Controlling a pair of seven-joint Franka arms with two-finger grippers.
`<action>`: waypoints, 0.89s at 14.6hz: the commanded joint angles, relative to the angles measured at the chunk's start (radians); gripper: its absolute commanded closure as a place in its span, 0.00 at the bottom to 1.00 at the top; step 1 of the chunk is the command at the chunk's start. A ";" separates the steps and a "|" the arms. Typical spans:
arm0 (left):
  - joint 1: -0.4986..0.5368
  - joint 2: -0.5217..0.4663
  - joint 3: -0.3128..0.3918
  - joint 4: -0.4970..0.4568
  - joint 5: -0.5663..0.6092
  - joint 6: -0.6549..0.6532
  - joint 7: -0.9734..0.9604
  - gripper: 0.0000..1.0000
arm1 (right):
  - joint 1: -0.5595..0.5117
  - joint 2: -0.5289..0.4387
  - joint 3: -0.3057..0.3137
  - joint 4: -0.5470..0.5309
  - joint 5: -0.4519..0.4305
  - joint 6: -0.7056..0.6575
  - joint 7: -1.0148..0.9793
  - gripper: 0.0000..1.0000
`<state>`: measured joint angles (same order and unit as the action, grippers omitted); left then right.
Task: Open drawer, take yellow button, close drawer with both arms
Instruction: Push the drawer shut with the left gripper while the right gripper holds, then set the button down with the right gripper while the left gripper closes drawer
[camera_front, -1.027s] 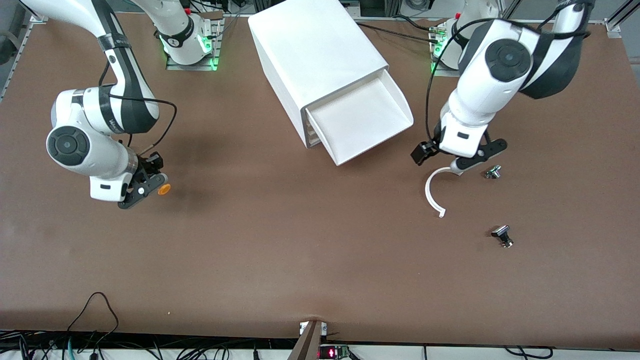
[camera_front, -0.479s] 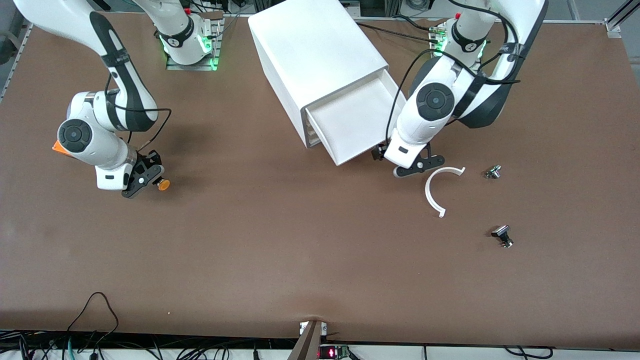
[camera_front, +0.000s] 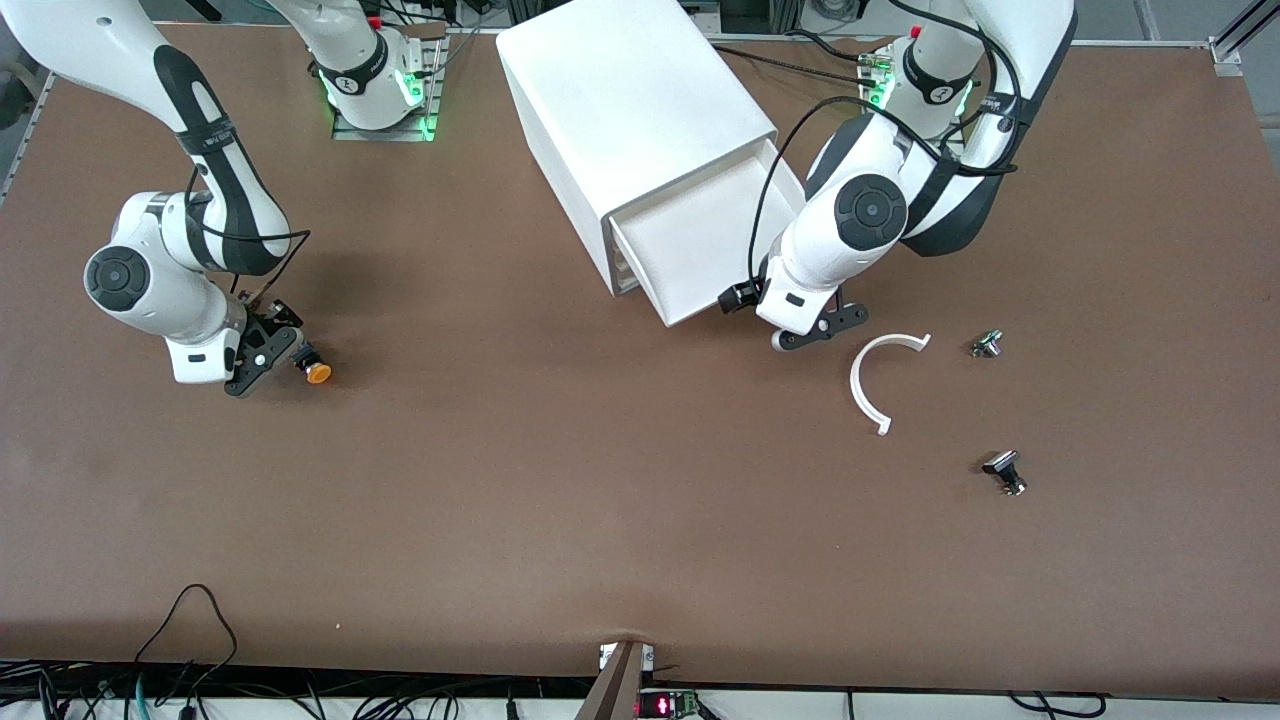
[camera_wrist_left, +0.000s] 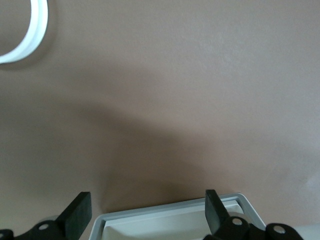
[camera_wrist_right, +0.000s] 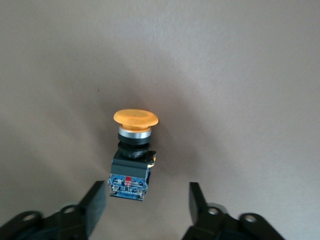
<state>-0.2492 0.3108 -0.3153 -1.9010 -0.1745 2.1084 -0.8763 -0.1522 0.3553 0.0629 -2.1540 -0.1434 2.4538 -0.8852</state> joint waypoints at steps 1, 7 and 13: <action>-0.010 -0.027 -0.020 -0.015 -0.042 -0.022 -0.024 0.00 | -0.015 -0.052 0.040 0.009 0.022 -0.042 -0.037 0.00; -0.007 -0.075 -0.117 -0.098 -0.094 -0.034 -0.078 0.00 | -0.010 -0.072 0.133 0.316 0.163 -0.305 -0.031 0.00; -0.007 -0.099 -0.205 -0.139 -0.161 -0.079 -0.078 0.00 | -0.015 -0.059 0.127 0.603 0.279 -0.669 -0.005 0.00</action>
<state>-0.2556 0.2539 -0.4986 -2.0090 -0.3031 2.0588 -0.9521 -0.1560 0.2679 0.1867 -1.6674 0.0568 1.9134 -0.8921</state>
